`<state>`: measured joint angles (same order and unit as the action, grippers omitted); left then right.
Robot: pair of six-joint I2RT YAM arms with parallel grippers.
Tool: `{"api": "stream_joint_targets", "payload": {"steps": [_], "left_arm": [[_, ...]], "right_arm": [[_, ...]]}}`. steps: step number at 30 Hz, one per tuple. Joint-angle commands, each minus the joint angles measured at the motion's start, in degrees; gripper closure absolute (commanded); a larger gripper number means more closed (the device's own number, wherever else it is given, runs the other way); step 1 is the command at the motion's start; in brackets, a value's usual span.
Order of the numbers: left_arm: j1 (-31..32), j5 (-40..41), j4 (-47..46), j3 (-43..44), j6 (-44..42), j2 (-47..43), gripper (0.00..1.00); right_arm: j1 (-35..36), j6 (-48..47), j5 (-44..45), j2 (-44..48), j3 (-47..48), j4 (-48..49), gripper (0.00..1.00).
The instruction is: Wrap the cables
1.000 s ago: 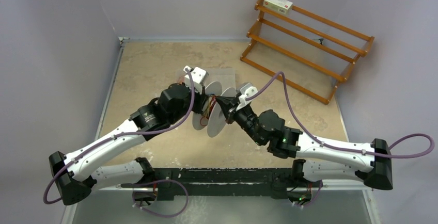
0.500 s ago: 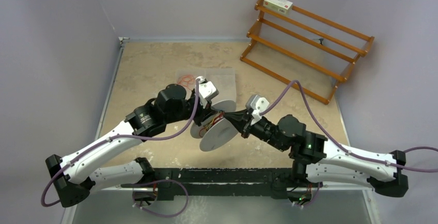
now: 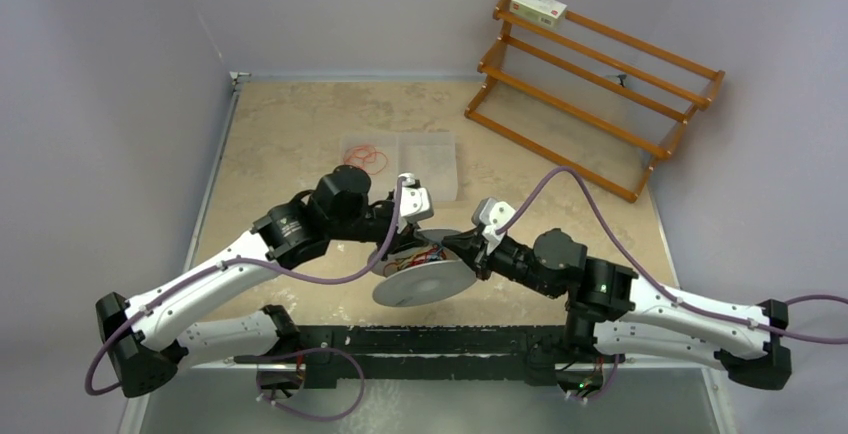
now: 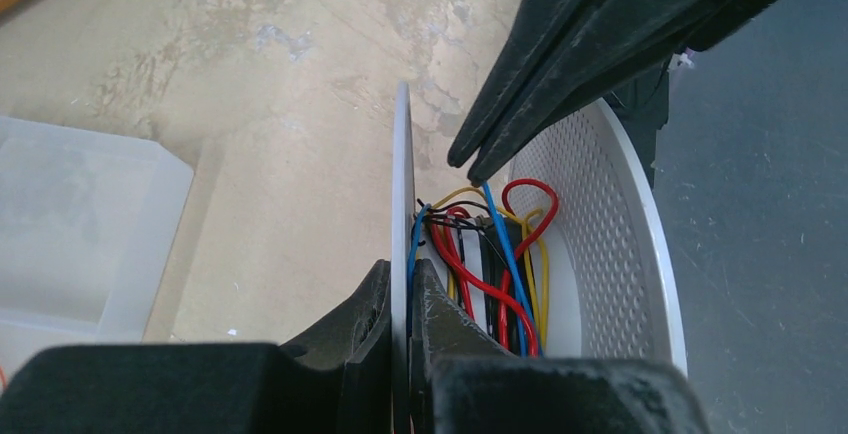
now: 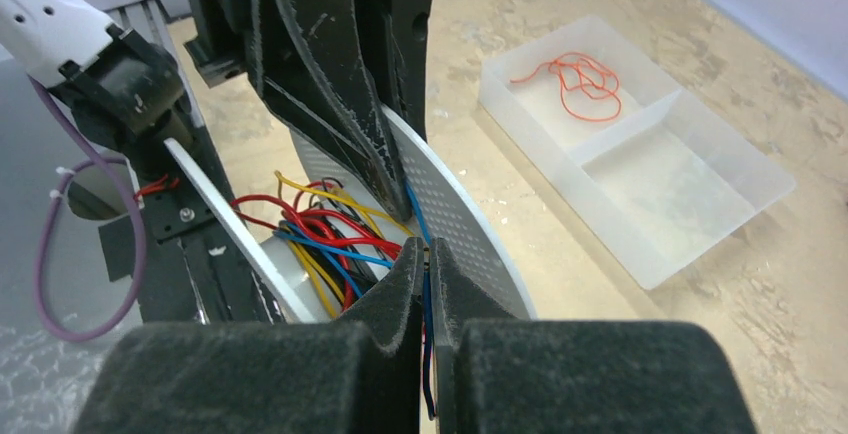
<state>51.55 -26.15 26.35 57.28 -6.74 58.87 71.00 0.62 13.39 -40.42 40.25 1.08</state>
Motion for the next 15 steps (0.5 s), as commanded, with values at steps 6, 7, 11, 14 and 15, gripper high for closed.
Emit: {"api": "stream_joint_targets", "payload": {"steps": [6, 7, 11, 14, 15], "left_arm": [[0.27, -5.07, -1.53, -1.80, -0.04, 0.68, 1.00], [0.22, -4.00, -2.47, -2.17, 1.05, 0.92, 1.00], [0.09, -2.18, -6.72, -3.31, 6.37, 3.13, 1.00], [0.13, -0.62, -12.50, -5.37, 11.71, 4.69, 1.00], [0.12, -0.52, -14.09, -6.46, 13.20, 5.20, 1.00]], "right_arm": [[-6.91, 0.20, 2.15, -2.07, -1.77, 2.44, 1.00], [-7.99, 0.58, 1.22, -2.68, -2.05, 2.59, 1.00], [-12.75, 2.00, -4.12, -4.73, -3.03, 3.63, 1.00], [-16.93, 2.95, -9.28, -6.20, -3.56, 4.05, 1.00], [-18.14, 3.52, -10.70, -6.73, -3.67, 3.98, 1.00]]}}
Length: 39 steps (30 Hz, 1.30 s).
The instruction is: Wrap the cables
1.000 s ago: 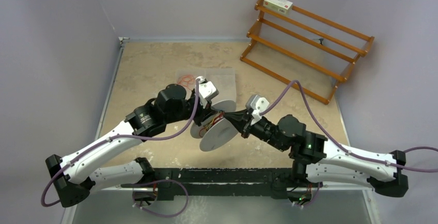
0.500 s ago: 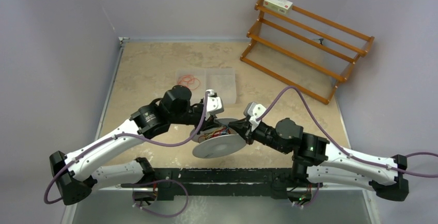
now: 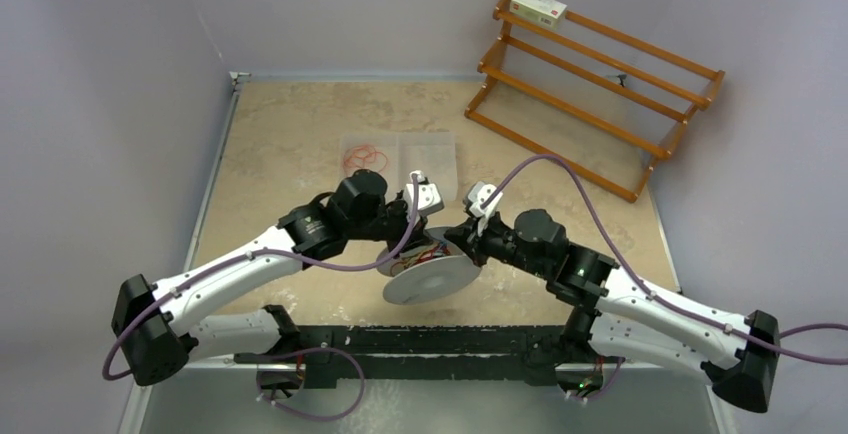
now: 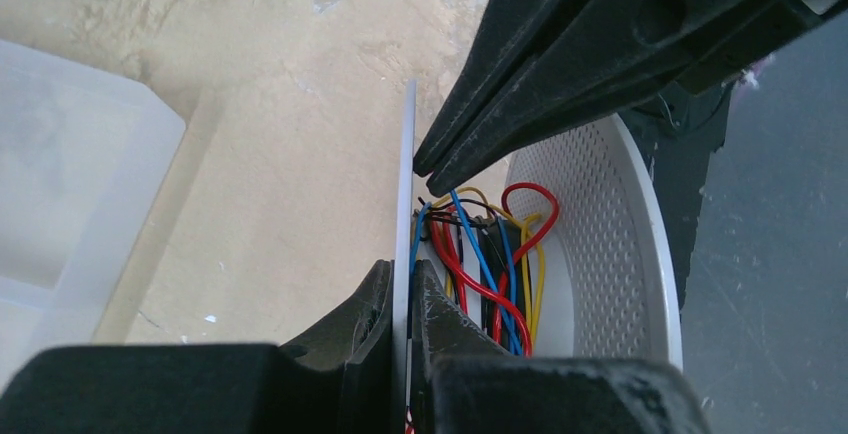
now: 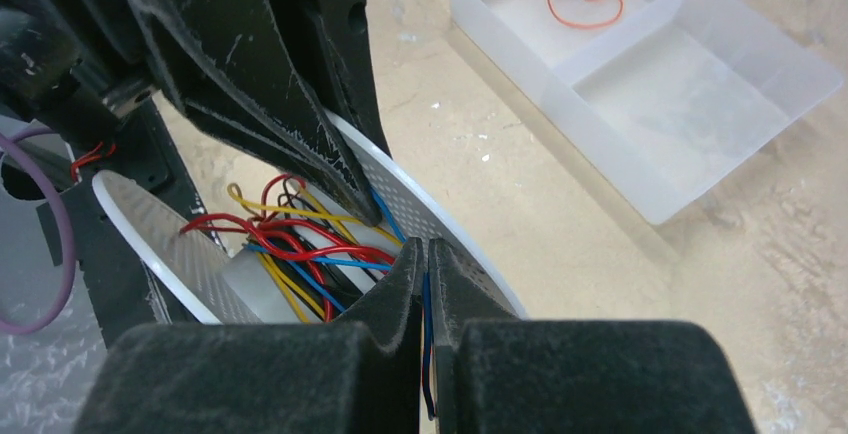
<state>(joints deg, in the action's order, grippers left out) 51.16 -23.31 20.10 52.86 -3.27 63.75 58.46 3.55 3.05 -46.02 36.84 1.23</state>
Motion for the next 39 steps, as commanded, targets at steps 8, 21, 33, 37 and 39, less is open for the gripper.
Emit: {"api": "stream_joint_targets", "payload": {"steps": [8, 21, 33, 37, 39], "left_arm": [[-0.67, 2.50, -18.65, -8.28, 20.25, 3.84, 1.00], [-9.85, -1.74, -44.53, -23.03, 37.69, 5.41, 1.00], [-14.24, -1.44, -58.22, -28.96, 44.39, 11.11, 1.00], [-14.24, -0.34, -62.20, -31.06, 46.15, 13.20, 0.99], [-14.24, -0.07, -62.79, -31.53, 46.20, 13.74, 0.98]], "right_arm": [[-10.14, 8.11, -4.69, -4.55, -2.07, 3.69, 1.00], [-18.86, 11.35, -13.91, -15.76, -2.16, 8.50, 1.00], [-25.14, 10.18, -21.67, -26.78, -0.10, 13.58, 1.00], [-26.04, 9.94, -23.38, -30.39, 0.83, 14.12, 1.00], [-26.41, 9.86, -24.05, -31.69, 1.42, 14.15, 1.00]]}}
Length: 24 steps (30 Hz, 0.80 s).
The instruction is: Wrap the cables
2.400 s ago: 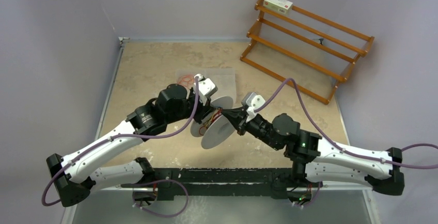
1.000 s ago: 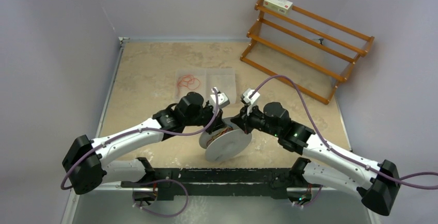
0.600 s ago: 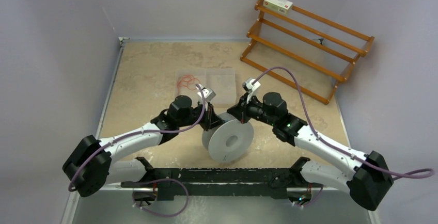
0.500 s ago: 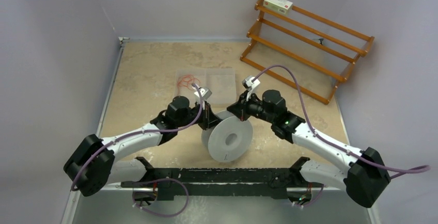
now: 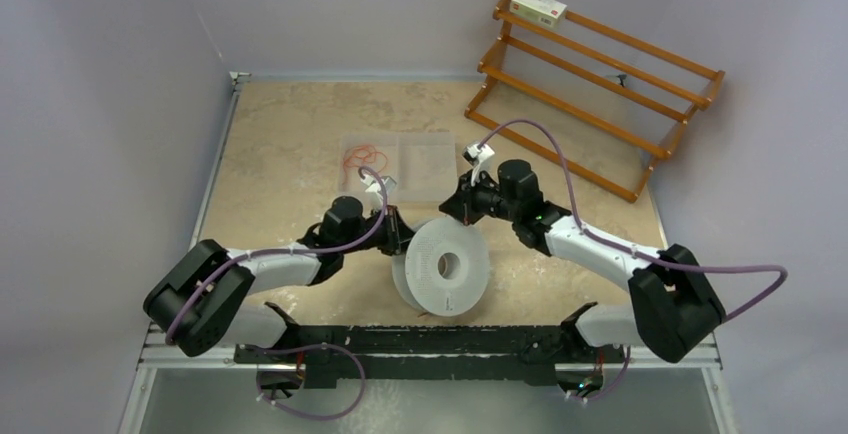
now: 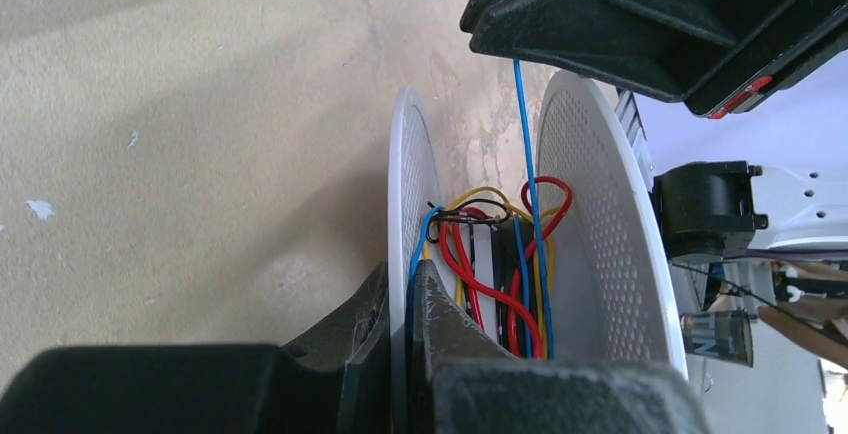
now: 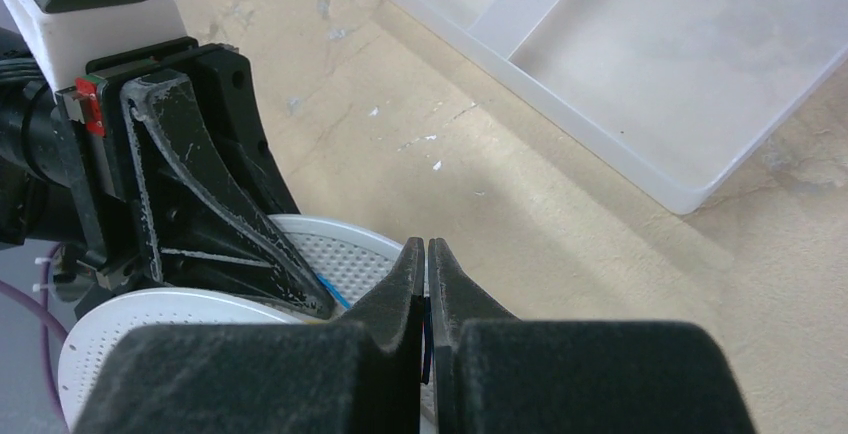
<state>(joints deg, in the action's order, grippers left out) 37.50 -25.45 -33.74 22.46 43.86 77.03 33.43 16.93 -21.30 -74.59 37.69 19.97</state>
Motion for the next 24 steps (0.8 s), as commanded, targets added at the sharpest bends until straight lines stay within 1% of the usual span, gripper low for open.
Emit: {"api": "stream_joint_targets", "payload": {"steps": [1, 2, 4, 5, 8, 10, 13, 17, 22, 24], "left_arm": [[-0.58, 2.22, -8.82, -1.25, -1.07, 0.55, 0.97], [-0.66, 2.63, -8.33, -1.34, -1.30, 0.59, 0.95], [-0.64, 3.65, -7.65, -1.82, -1.62, 0.54, 0.93], [-0.67, 4.11, -7.57, -2.09, -1.67, 0.58, 0.93], [-0.72, 5.34, -6.32, -2.45, -1.97, 0.71, 0.91], [-0.67, 6.72, -4.65, -2.34, -2.18, 0.92, 0.91], [-0.68, 8.89, -2.51, -2.41, -1.99, 0.94, 0.89], [-0.71, 13.41, 0.61, -2.96, -0.74, 0.71, 0.85], [-0.67, 18.79, 3.94, -3.13, 1.39, 1.45, 0.81], [-0.72, 19.47, 4.84, -2.85, 1.75, 1.91, 0.77]], "right_arm": [[-1.48, -3.51, 0.22, -3.74, 0.73, -4.59, 1.00], [-1.61, -3.55, 0.13, -4.25, 1.04, -4.66, 1.00], [-1.72, -3.69, -0.28, -5.26, 1.46, -4.80, 0.95], [-1.77, -3.68, -0.39, -5.64, 1.69, -4.91, 0.92], [-1.82, -3.67, 0.24, -6.27, 2.22, -5.30, 0.77], [-1.89, -3.78, 0.95, -6.21, 3.02, -5.90, 0.73], [-1.96, -4.96, 1.96, -5.44, 5.34, -8.82, 0.69], [-1.91, -5.52, 3.73, -2.61, 7.10, -11.53, 0.66], [-1.88, -5.58, 5.11, 0.55, 7.91, -13.86, 0.64], [-1.94, -5.68, 5.21, 1.55, 8.24, -14.50, 0.64]]}}
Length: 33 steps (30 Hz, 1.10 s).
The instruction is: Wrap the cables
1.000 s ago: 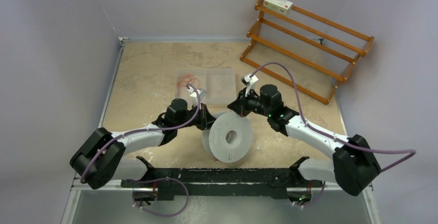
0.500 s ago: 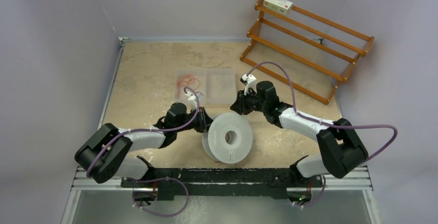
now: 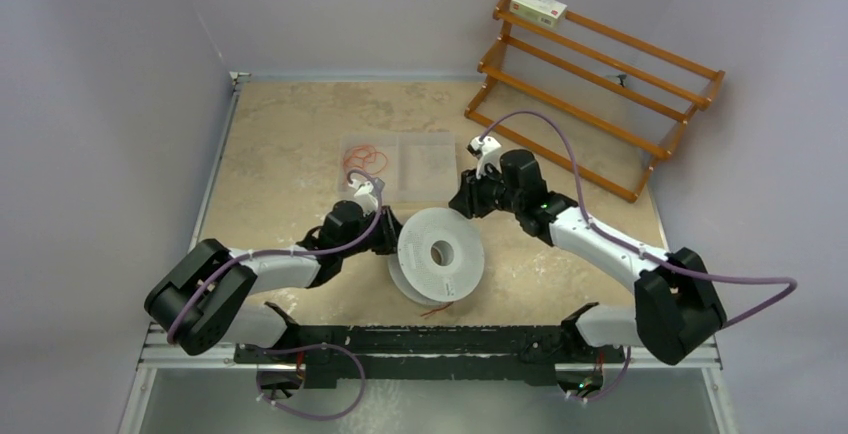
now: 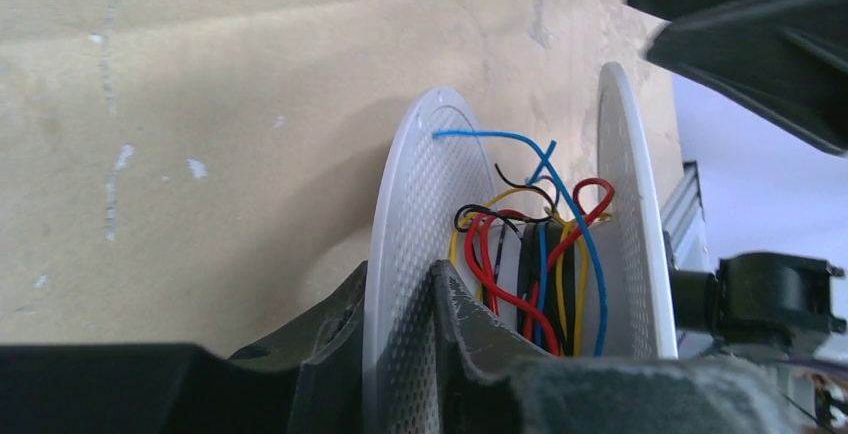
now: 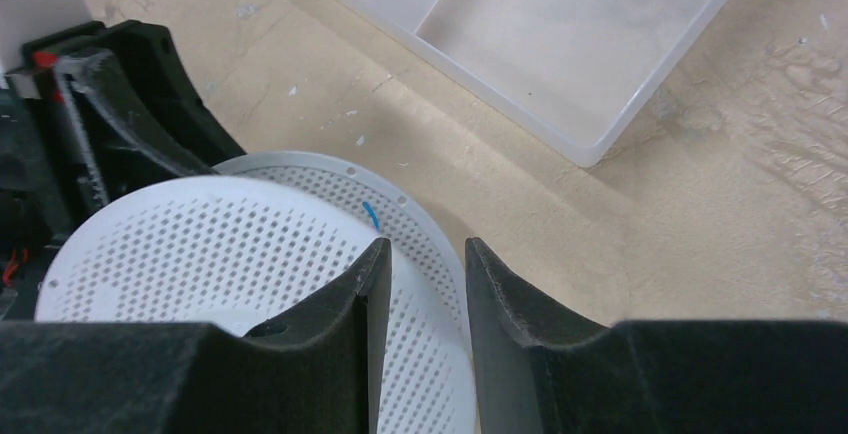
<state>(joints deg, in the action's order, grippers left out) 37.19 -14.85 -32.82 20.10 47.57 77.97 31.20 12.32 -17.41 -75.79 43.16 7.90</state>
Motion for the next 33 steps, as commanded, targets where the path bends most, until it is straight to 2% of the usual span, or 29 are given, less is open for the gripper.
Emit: {"api": "stream_joint_targets", "payload": {"steps": [1, 6, 15, 18, 23, 27, 29, 33], "left_arm": [[-0.37, 9.42, 4.70, -0.27, -1.84, 1.11, 0.74], [-0.32, 11.37, 9.29, 0.38, -1.72, -0.27, 0.67], [-0.28, 14.85, 21.65, 2.36, -2.82, -7.27, 0.62], [-0.28, 17.63, 30.17, 4.23, -4.00, -11.08, 0.50], [-0.32, 20.11, 36.53, 5.62, -4.87, -13.23, 0.44], [-0.30, 22.42, 39.98, 5.93, -5.60, -15.36, 0.44], [-0.29, 22.58, 40.37, 5.69, -5.75, -16.10, 0.51], [-0.28, 21.94, 40.53, 5.99, -5.92, -16.03, 0.64]], "right_arm": [[0.28, -1.22, 1.30, 3.20, 2.79, -2.69, 0.64], [0.26, -1.11, 1.56, 5.07, 2.55, -3.71, 0.63], [0.35, -0.28, 2.69, 6.70, 2.78, -2.82, 0.63], [0.36, 0.14, 1.76, 6.73, 2.93, -2.44, 0.63], [0.39, 0.25, 1.85, 6.75, 3.33, -2.64, 0.63], [0.35, 0.50, 1.21, 6.64, 3.60, -2.57, 0.64], [0.38, 0.66, 0.22, 6.51, 3.65, -2.02, 0.68], [0.38, 0.94, 0.18, 6.18, 3.72, -1.82, 0.68]]}}
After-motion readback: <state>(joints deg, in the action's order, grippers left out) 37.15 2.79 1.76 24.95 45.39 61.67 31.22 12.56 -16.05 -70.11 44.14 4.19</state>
